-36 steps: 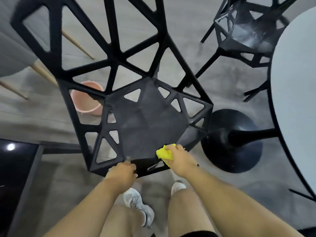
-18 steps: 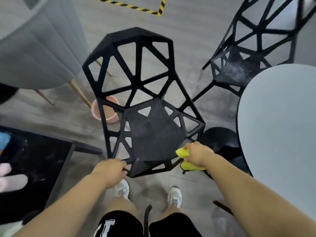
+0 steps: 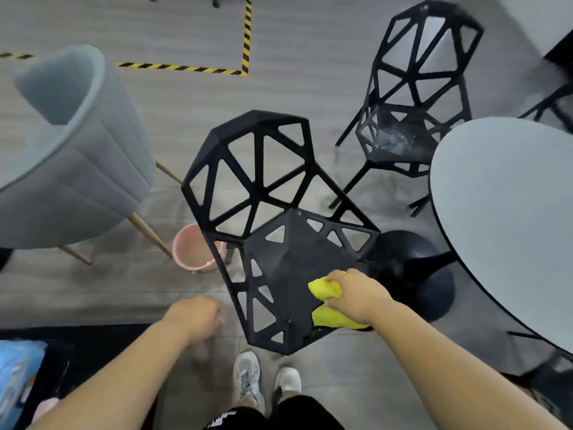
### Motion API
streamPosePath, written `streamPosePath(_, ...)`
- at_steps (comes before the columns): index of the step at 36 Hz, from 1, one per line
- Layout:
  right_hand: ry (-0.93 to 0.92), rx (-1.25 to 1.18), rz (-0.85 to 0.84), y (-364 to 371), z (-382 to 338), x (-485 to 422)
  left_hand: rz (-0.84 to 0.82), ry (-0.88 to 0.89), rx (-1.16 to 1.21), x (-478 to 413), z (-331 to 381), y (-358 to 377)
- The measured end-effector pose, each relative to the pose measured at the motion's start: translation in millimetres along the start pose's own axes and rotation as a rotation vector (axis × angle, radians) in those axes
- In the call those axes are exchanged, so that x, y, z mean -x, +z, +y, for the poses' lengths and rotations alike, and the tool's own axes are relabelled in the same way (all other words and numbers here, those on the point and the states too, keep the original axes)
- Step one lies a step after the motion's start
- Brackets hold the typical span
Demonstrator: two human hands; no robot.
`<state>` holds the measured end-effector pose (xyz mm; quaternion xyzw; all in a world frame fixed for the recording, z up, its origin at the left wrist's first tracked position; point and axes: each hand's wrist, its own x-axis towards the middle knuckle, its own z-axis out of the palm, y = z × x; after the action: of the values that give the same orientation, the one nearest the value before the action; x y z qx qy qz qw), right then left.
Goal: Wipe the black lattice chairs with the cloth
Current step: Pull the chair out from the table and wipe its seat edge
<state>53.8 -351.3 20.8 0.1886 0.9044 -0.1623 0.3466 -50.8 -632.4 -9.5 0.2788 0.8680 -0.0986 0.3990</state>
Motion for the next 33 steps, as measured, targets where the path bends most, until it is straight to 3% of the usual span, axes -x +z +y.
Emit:
streamPosePath(15,0.098,-0.135,0.258,-41,-10,10,0.234,0.075,0.126,-14,-31,-80)
streamPosePath(26,0.206,-0.215,0.260,-72,-78,-55,0.647,0.342,-0.130,-97,-120,-191)
streamPosePath(33,0.254,-0.302,0.270,-96,-130,-89,0.651,0.532,-0.441,-147,-150,-258)
